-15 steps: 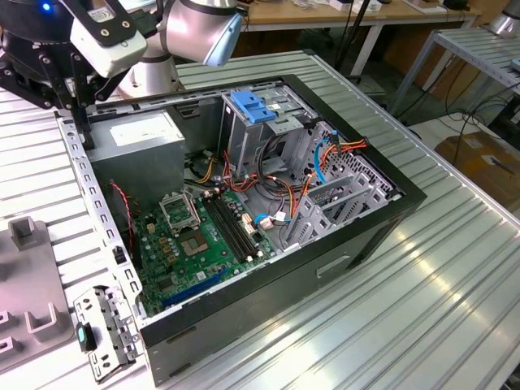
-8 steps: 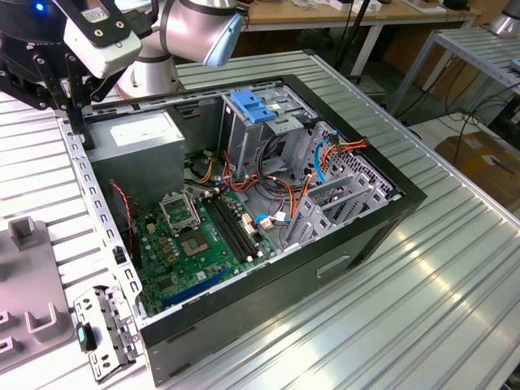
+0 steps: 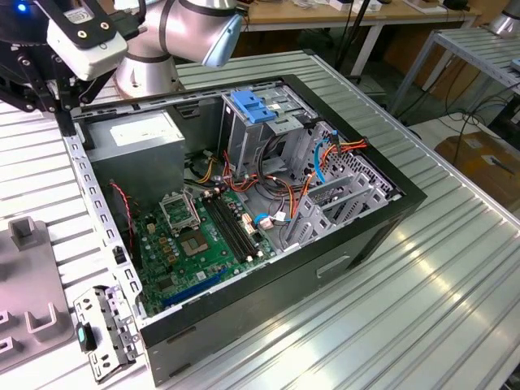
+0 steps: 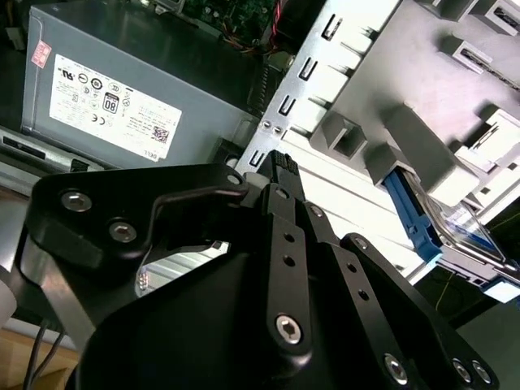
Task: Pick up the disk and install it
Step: 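Reach for the disk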
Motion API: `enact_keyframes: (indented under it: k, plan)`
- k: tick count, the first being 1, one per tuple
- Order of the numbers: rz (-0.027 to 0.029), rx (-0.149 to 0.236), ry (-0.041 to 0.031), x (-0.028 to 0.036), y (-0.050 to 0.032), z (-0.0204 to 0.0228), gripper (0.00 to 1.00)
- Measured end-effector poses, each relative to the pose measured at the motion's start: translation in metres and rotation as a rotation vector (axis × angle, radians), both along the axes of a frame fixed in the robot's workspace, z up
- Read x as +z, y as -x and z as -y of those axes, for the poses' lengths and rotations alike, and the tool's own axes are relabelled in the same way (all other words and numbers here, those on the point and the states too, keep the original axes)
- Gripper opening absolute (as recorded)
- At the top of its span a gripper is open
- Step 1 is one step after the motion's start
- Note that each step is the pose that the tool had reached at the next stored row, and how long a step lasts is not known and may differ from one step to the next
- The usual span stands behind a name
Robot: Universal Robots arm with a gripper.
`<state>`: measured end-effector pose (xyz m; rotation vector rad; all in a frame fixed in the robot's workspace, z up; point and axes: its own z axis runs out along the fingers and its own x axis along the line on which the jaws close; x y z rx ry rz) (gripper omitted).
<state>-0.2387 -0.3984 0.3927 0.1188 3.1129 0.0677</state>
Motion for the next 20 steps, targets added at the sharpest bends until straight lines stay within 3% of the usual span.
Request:
enact_keyframes:
  k: [3, 9, 14, 20]
  plan:
    - [-0.0029, -0.001, -0.0003, -0.0005, 0.0068, -0.0012, 0.11]
    - [-0.0162, -0.004, -0.0002, -0.0027, 0.0225, -0.0051, 0.11]
    - [-0.0262, -0.010, -0.0002, -0.0036, 0.0295, -0.0060, 0.11]
    - [-0.0335, -0.017, -0.0004, -0.0053, 0.0400, -0.0071, 0.11]
